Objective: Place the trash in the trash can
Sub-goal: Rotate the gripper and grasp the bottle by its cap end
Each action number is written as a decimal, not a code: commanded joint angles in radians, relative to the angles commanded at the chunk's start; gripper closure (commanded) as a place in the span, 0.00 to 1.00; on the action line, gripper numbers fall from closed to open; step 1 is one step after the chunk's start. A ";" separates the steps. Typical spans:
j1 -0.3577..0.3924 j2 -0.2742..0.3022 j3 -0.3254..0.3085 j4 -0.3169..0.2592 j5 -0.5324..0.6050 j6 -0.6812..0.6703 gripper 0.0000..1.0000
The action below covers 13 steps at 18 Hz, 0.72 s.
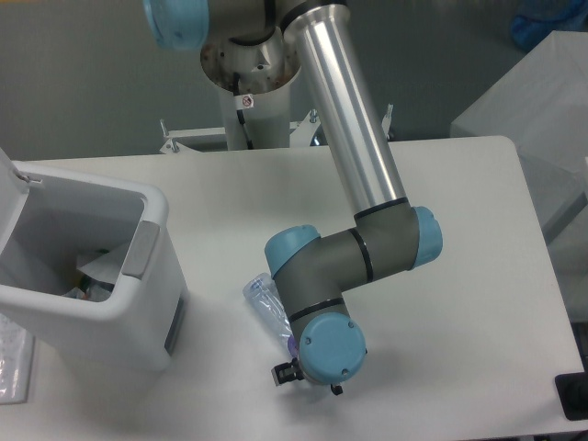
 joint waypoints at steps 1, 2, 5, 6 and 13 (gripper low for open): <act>0.000 0.000 -0.002 0.002 0.000 0.000 0.26; 0.000 0.000 -0.002 0.002 0.000 0.000 0.34; -0.006 0.003 0.000 0.002 0.000 0.000 0.44; -0.006 0.006 0.000 0.002 0.000 0.000 0.45; -0.008 0.064 0.005 0.008 -0.011 0.017 0.53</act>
